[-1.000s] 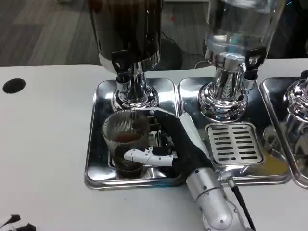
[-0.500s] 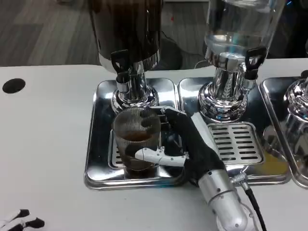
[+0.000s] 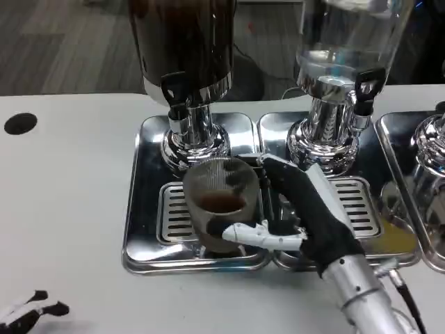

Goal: Grasp the cup under the faucet to collect the drink, then remove the cup.

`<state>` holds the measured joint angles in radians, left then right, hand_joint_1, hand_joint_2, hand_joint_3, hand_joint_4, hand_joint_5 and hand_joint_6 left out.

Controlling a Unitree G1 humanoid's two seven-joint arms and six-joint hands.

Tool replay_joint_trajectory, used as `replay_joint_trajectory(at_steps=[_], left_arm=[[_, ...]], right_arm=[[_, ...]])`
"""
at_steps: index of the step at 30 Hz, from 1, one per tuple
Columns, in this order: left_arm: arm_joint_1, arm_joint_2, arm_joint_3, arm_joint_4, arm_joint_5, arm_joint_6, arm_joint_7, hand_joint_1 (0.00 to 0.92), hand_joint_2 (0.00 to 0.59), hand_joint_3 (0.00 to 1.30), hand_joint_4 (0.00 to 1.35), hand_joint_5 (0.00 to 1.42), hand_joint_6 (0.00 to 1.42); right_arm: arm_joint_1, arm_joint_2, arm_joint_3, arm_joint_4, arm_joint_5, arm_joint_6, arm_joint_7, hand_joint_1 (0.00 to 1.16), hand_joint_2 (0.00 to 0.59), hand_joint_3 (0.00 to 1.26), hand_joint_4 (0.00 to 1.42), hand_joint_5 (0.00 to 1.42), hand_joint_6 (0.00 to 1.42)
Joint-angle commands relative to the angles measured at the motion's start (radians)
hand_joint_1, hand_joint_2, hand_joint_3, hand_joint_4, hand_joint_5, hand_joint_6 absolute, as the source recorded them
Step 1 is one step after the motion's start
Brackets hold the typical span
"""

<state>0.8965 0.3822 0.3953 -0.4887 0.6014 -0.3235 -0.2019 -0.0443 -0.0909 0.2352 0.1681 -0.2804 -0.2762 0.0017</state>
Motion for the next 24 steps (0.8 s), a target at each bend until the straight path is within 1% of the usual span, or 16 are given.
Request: replay_joint_trajectory(at_steps=[1,6,11,16,21,24], left_arm=[[-0.017,0.015,-0.024,-0.019,0.02,0.023,-0.021,0.0,0.098,0.3,0.13,0.19,0.49],[-0.029,0.01,-0.047,-0.033,0.033,0.041,-0.022,0.0,0.107,0.29,0.13,0.19,0.49],[-0.033,0.001,-0.07,-0.059,0.05,0.059,-0.018,0.0,0.108,0.29,0.13,0.19,0.49],[-0.035,-0.01,-0.085,-0.09,0.067,0.074,-0.013,0.0,0.108,0.29,0.13,0.19,0.49],[-0.037,-0.022,-0.099,-0.13,0.088,0.085,-0.009,0.0,0.109,0.28,0.13,0.19,0.49],[-0.035,-0.031,-0.099,-0.155,0.099,0.086,-0.004,0.0,0.111,0.27,0.12,0.19,0.48]], right_arm=[[0.058,-0.032,-0.03,-0.1,0.041,-0.051,0.025,0.75,0.059,0.47,0.54,0.47,0.18],[0.134,-0.082,-0.068,-0.137,0.076,-0.093,0.052,0.75,0.058,0.47,0.54,0.47,0.18],[0.187,-0.117,-0.103,-0.15,0.102,-0.141,0.071,0.75,0.058,0.47,0.54,0.47,0.18],[0.249,-0.164,-0.164,-0.137,0.149,-0.214,0.09,0.75,0.061,0.48,0.54,0.47,0.18],[0.288,-0.192,-0.217,-0.134,0.189,-0.271,0.111,0.75,0.065,0.48,0.54,0.47,0.19],[0.306,-0.204,-0.241,-0.127,0.203,-0.3,0.124,0.75,0.068,0.48,0.54,0.47,0.19]])
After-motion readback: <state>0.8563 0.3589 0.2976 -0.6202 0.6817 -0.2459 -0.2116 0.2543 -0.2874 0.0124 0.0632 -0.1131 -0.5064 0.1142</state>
